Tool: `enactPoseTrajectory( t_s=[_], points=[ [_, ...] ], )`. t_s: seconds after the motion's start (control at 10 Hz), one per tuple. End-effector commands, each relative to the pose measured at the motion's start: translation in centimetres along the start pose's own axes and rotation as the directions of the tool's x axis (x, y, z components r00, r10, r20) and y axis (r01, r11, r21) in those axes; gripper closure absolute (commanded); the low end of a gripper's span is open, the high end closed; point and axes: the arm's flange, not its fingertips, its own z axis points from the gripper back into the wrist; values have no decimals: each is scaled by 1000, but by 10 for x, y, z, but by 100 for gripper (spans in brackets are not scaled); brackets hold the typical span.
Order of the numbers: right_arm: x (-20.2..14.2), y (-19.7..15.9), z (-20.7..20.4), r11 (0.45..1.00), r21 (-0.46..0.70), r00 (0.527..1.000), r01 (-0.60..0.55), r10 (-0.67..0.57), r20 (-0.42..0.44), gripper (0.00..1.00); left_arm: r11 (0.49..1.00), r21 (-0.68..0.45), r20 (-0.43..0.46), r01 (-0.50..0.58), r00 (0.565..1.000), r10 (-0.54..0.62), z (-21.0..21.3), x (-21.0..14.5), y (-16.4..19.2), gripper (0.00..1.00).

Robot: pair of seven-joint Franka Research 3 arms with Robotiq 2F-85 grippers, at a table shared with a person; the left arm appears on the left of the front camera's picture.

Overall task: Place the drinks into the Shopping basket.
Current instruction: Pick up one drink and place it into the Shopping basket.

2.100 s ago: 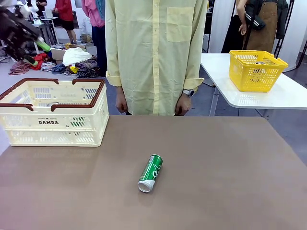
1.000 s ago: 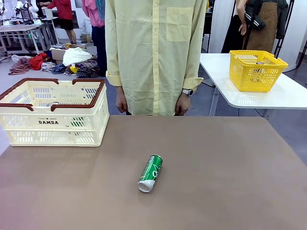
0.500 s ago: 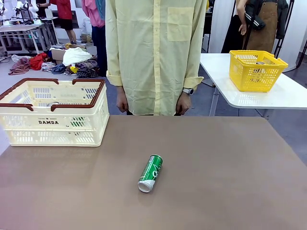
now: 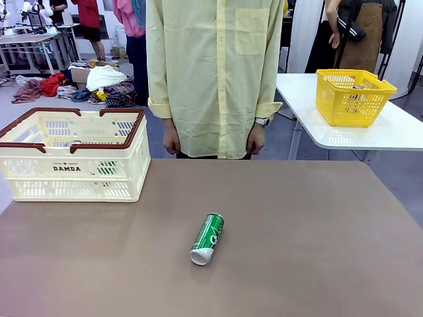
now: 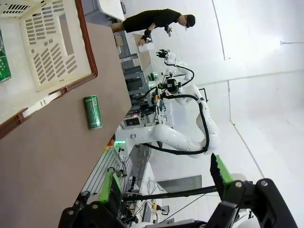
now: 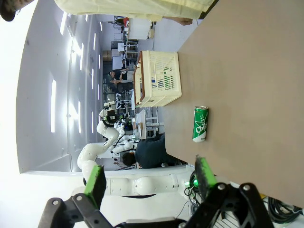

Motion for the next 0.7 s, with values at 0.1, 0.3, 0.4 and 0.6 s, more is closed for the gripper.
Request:
enactPoseTrajectory(
  t_s=[0.1, 0.3, 0.4, 0.6],
  points=[
    [2, 7, 0, 1000, 22, 1000, 12, -13, 11, 0, 1000, -3, 6, -16, 1000, 16, 0, 0, -3, 0],
    [2, 7, 0, 1000, 22, 1000, 12, -13, 11, 0, 1000, 0, 0, 0, 1000, 0, 0, 0, 0, 0],
    [2, 7, 0, 1000, 22, 1000, 12, -13, 11, 0, 995, 94, -3, -17, 1000, 17, -32, 4, -15, 0],
    [2, 7, 0, 1000, 22, 1000, 12, -13, 11, 0, 943, 330, -202, 42, 979, 27, -147, 4, -58, 0]
  ],
)
